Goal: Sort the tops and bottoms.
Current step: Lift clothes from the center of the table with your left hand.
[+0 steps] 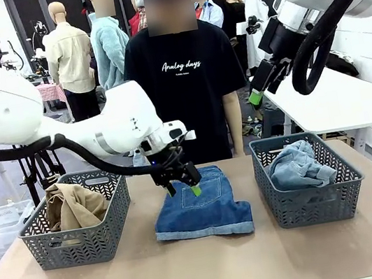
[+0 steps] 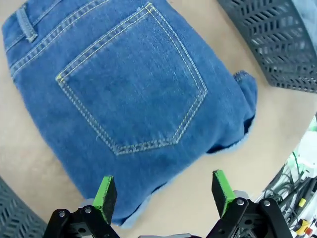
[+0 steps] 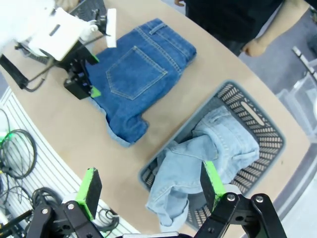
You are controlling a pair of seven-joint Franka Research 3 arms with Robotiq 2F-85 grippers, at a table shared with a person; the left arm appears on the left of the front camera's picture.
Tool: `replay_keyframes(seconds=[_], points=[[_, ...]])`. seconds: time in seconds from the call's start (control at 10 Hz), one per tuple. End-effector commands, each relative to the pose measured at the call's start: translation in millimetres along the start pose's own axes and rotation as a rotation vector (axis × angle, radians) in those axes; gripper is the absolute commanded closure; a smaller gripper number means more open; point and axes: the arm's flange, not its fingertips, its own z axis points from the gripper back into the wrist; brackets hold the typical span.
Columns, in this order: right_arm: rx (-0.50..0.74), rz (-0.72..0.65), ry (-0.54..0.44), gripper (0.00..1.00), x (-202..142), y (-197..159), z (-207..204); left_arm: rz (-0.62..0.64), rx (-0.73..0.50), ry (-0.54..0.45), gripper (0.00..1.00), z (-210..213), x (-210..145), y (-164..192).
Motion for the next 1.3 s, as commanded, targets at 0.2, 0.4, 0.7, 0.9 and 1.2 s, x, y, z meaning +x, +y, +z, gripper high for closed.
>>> replay_keyframes(seconds=[0.2, 0.4, 0.7, 0.9, 1.2], points=[[-0.005, 0.001, -0.001, 0.0, 0.2, -0.2, -1.8, -0.009, 0.014, 0.008, 0.0, -11.0, 4.3, -5.3], [-0.005, 0.001, -0.001, 0.0, 0.2, -0.2, -1.8, -0.009, 0.014, 0.008, 0.0, -11.0, 4.3, -5.3], [-0.005, 0.001, -0.001, 0.0, 0.2, -0.2, -1.8, -0.272, 0.14, 0.087, 0.0, -30.8, 5.9, -49.4], [-0.005, 0.001, -0.001, 0.0, 0.2, -0.2, -1.8, -0.367, 0.175, 0.113, 0.0, -37.3, 4.0, -60.3], [-0.005, 0.001, -0.001, 0.0, 0.2, -0.2, -1.8, -0.413, 0.168, 0.075, 0.0, -42.0, 5.2, -63.6]])
